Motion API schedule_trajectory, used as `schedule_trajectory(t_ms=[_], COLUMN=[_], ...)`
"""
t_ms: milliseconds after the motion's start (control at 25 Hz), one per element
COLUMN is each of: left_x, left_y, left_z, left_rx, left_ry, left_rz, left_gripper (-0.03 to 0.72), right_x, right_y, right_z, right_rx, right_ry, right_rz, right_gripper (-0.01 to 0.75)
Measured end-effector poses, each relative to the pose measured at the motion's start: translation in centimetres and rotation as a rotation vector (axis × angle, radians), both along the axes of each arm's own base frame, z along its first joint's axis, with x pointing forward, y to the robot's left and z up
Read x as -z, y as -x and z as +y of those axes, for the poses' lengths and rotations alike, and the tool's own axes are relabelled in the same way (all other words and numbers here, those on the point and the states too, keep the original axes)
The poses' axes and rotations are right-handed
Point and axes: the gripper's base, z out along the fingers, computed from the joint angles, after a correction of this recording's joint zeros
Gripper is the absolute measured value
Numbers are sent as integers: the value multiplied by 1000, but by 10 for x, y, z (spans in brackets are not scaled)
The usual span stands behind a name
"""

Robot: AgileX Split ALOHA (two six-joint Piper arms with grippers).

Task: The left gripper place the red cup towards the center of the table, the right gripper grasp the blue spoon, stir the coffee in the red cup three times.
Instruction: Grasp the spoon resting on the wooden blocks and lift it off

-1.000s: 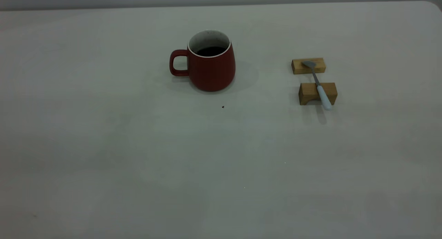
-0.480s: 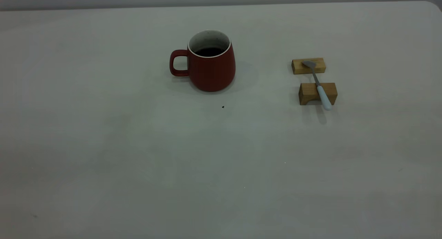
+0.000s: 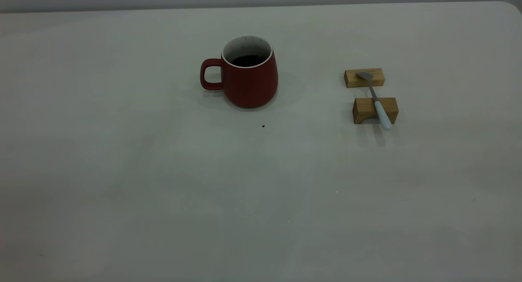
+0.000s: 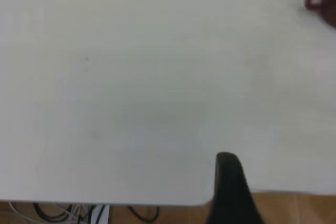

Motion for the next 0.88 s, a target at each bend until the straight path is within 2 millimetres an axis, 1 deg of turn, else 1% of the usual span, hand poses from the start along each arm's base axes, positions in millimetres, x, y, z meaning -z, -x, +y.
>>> schedule_trajectory(t_ms=[80,160,240,320,440,520,680,880], left_x=[0,0,0,0,0,0,0,0], left_y=[1,1,1,1,1,1,1,1], left_z=[0,0,0,0,0,0,0,0], left_rx=[-11,-11,-11,-11,-11,-11,-11,-11], left_ry=[0,0,0,0,0,0,0,0], left_rz=[-2,-2,-2,-2,-1,-1,0,-1], left_gripper=[555,555,555,555,555,555,555,555], right_x=[-7,-14,-19,-19,-13,-7,17,60], right_y=[-7,-19,-37,-60,-92,-113,-153,-200], right_z=[0,0,0,2,8,11,19,27], right_rx=[-13,-35,-59,-77,-96,-105,-159,-222], right_ry=[14,37,47,19,-71,-130,-226,-319], right_rz=[8,34,67,109,170,212,333,490], right_gripper=[312,368,435,493,548,559,563,563])
